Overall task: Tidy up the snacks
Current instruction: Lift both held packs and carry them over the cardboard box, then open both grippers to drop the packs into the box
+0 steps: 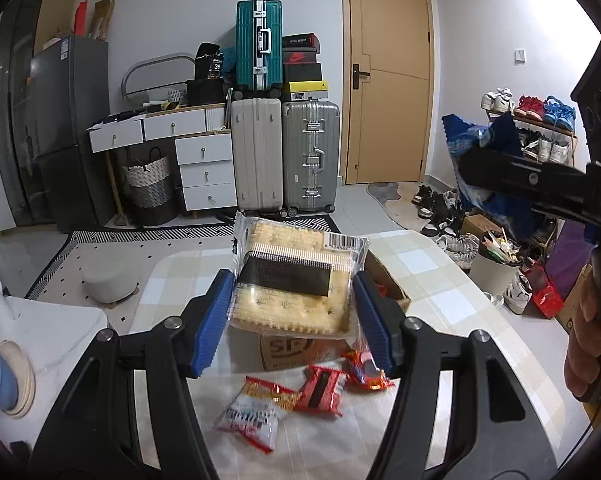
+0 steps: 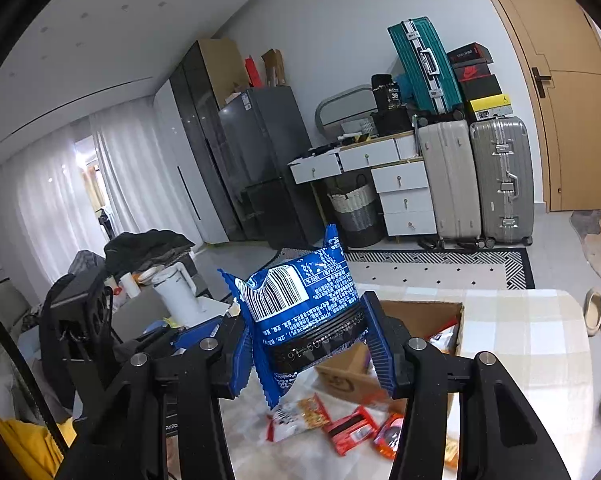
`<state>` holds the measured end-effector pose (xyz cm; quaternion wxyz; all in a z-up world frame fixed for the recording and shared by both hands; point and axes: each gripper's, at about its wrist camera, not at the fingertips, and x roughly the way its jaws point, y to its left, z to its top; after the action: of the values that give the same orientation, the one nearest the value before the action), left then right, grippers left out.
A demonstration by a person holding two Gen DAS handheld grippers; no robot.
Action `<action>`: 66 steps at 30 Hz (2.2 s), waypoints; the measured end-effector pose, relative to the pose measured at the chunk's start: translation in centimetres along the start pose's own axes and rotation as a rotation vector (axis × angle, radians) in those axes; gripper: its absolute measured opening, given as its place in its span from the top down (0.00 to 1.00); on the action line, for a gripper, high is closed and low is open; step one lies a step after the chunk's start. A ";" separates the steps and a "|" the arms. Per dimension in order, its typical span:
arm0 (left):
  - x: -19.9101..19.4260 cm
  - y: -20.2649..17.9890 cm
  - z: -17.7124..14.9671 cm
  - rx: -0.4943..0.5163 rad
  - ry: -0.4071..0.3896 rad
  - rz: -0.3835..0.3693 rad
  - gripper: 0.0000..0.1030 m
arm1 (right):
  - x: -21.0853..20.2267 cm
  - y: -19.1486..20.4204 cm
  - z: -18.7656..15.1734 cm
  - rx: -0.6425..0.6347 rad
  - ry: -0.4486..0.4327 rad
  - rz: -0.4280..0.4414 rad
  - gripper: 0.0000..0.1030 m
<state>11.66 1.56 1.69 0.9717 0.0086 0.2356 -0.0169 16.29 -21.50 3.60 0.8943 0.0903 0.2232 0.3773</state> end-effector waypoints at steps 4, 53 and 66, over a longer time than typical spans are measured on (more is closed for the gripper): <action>3.3 0.2 1.3 -0.006 0.011 0.009 0.44 | 2.2 -1.8 1.0 -0.005 0.008 -0.022 0.52; 33.0 4.8 0.0 -0.092 0.404 -0.048 0.41 | 21.8 -14.3 -4.2 0.090 0.418 -0.146 0.52; 30.0 5.4 0.5 -0.086 0.353 0.009 0.25 | 22.4 -13.6 -4.4 0.075 0.447 -0.161 0.51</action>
<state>38.72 6.12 -11.55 0.9148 -0.0289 0.4029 -0.0006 36.68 -15.05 -12.15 0.8458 0.0194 0.4359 0.3069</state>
